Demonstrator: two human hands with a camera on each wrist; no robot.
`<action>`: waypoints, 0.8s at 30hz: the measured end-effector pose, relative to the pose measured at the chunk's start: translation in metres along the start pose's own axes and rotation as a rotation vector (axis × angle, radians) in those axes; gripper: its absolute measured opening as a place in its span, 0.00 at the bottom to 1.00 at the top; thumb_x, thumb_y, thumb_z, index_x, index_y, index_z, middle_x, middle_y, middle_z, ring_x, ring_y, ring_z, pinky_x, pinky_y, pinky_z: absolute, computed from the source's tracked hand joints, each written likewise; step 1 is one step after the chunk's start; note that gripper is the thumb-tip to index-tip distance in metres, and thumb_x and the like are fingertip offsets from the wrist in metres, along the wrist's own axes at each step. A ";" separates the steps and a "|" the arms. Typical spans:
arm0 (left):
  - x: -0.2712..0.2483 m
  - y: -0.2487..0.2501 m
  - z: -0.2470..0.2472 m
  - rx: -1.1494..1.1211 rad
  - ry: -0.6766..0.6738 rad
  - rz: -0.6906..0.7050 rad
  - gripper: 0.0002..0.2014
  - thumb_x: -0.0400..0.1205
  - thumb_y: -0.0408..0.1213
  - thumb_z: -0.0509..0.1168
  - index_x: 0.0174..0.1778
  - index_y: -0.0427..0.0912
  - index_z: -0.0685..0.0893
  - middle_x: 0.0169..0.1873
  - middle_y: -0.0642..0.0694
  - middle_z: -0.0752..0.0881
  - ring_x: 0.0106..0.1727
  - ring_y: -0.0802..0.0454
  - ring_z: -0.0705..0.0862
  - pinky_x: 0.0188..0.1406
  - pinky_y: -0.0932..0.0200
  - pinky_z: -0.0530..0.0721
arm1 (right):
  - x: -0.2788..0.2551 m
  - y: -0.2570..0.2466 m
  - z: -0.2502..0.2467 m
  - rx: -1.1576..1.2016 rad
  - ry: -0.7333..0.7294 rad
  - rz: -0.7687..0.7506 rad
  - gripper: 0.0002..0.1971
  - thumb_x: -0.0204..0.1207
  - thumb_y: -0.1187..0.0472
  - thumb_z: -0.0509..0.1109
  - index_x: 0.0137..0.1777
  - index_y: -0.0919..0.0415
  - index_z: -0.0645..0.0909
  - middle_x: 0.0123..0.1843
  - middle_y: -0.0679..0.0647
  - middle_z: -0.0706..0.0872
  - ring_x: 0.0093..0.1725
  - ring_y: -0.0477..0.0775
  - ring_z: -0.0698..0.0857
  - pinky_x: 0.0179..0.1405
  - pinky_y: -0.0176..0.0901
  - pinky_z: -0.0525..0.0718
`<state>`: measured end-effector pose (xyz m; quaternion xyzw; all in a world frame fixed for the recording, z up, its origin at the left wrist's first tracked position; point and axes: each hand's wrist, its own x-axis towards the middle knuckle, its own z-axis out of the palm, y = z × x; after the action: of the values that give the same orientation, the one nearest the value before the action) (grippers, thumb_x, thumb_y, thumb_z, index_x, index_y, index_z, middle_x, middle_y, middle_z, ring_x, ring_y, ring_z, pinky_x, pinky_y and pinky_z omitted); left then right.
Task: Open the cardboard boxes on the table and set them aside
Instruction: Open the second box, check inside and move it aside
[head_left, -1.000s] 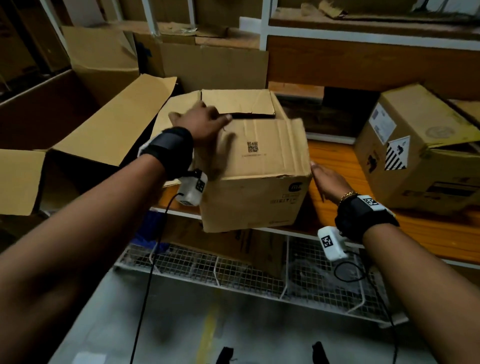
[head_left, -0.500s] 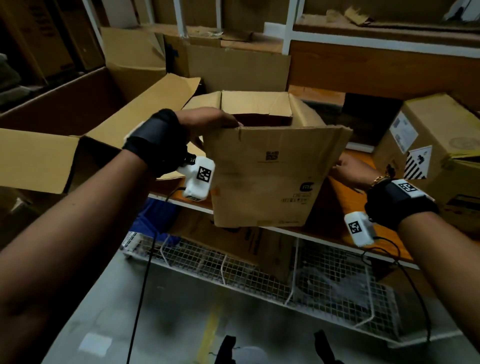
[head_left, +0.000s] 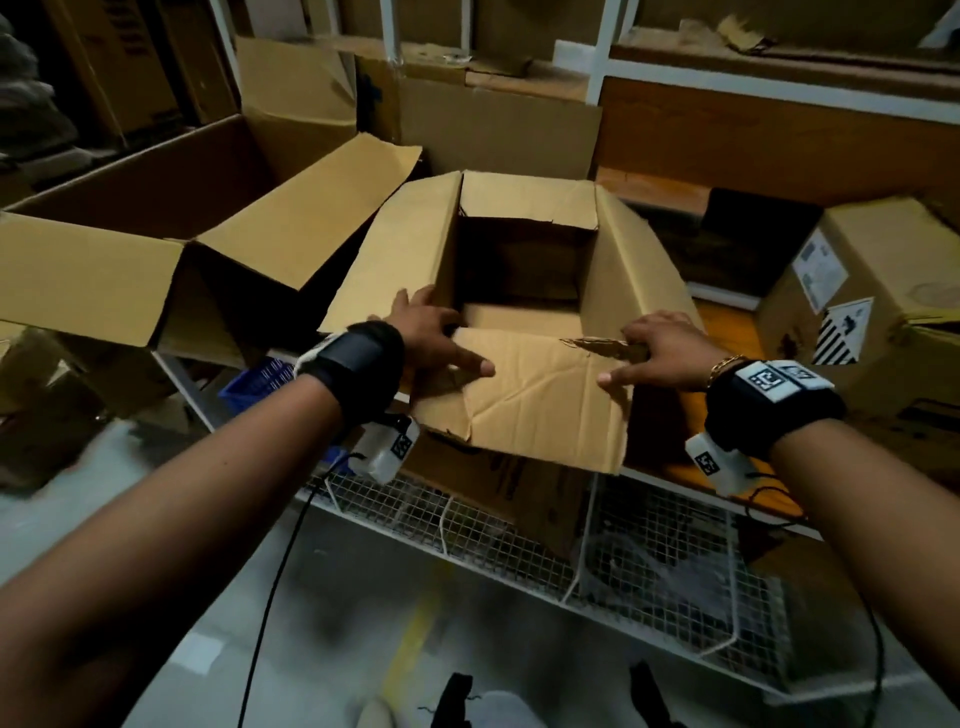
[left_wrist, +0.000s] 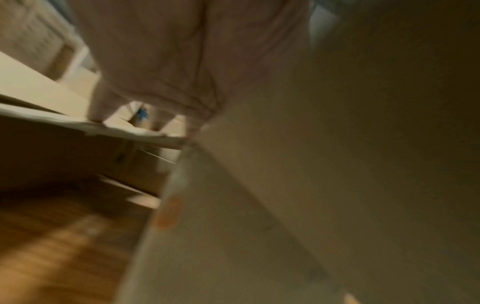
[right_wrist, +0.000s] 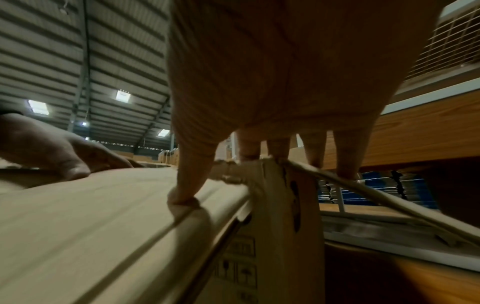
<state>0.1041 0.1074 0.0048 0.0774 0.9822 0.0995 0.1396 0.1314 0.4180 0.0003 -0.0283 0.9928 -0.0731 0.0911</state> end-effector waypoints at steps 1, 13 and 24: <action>0.002 -0.004 0.006 0.030 0.020 0.005 0.46 0.62 0.74 0.69 0.77 0.63 0.69 0.85 0.52 0.47 0.85 0.38 0.44 0.75 0.24 0.55 | -0.001 -0.002 0.004 -0.002 0.029 0.019 0.26 0.62 0.26 0.72 0.51 0.43 0.76 0.64 0.50 0.79 0.68 0.56 0.69 0.61 0.60 0.77; -0.003 -0.019 0.021 0.239 0.254 0.059 0.36 0.71 0.78 0.54 0.66 0.59 0.80 0.80 0.53 0.63 0.79 0.42 0.61 0.64 0.31 0.72 | -0.012 -0.008 0.024 -0.111 0.133 0.038 0.27 0.71 0.33 0.70 0.63 0.47 0.72 0.74 0.50 0.76 0.83 0.62 0.58 0.63 0.64 0.77; 0.045 -0.006 -0.085 0.215 -0.002 0.144 0.30 0.78 0.67 0.61 0.69 0.50 0.80 0.66 0.47 0.81 0.66 0.44 0.79 0.67 0.48 0.77 | 0.040 -0.033 -0.068 -0.055 0.021 0.072 0.29 0.76 0.28 0.58 0.65 0.48 0.79 0.62 0.54 0.84 0.59 0.57 0.81 0.60 0.54 0.82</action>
<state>0.0364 0.0944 0.0721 0.1622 0.9789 0.0033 0.1240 0.0812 0.3919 0.0647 0.0055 0.9957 -0.0429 0.0824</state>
